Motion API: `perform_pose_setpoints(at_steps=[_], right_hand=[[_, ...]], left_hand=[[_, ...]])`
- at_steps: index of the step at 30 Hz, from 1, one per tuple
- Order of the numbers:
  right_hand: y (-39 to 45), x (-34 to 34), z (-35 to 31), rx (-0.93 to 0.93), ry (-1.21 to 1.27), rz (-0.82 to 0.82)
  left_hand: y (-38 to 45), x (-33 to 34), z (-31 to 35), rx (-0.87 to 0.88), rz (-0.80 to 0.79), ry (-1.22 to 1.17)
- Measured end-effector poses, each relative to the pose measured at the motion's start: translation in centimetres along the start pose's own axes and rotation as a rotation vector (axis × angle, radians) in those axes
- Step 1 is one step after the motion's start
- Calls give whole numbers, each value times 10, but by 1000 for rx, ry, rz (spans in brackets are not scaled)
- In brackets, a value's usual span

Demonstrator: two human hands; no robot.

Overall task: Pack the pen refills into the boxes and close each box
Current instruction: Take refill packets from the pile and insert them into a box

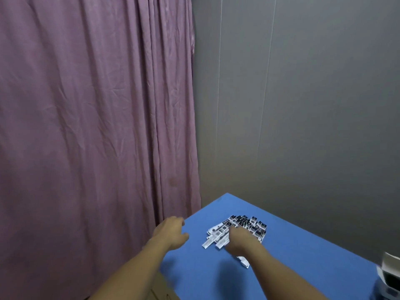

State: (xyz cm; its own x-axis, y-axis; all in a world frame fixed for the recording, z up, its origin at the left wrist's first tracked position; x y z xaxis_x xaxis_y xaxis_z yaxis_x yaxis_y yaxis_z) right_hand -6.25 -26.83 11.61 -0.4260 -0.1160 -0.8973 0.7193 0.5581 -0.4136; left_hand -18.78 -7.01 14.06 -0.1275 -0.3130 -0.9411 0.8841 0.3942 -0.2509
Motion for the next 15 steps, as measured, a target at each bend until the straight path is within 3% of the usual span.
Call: perform_pose_setpoints(at_steps=[15], right_hand=[[126,-67,9,78,21,43]], left_hand=[[160,-25,6,119,-75,7]])
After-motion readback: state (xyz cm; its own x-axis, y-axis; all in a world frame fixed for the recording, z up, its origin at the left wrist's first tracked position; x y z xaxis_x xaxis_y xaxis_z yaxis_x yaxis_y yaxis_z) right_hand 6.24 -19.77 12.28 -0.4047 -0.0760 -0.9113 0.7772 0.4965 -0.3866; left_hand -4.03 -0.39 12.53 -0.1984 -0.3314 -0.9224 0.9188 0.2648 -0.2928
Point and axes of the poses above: each hand's wrist, its own y-axis towards the middle knuckle, its own x-axis out of the palm, z = x × y, the point moved 6 cm from there along y, towards the middle knuckle, and after that the axes turned 14 degrees about -z, right-handed, at the moved point
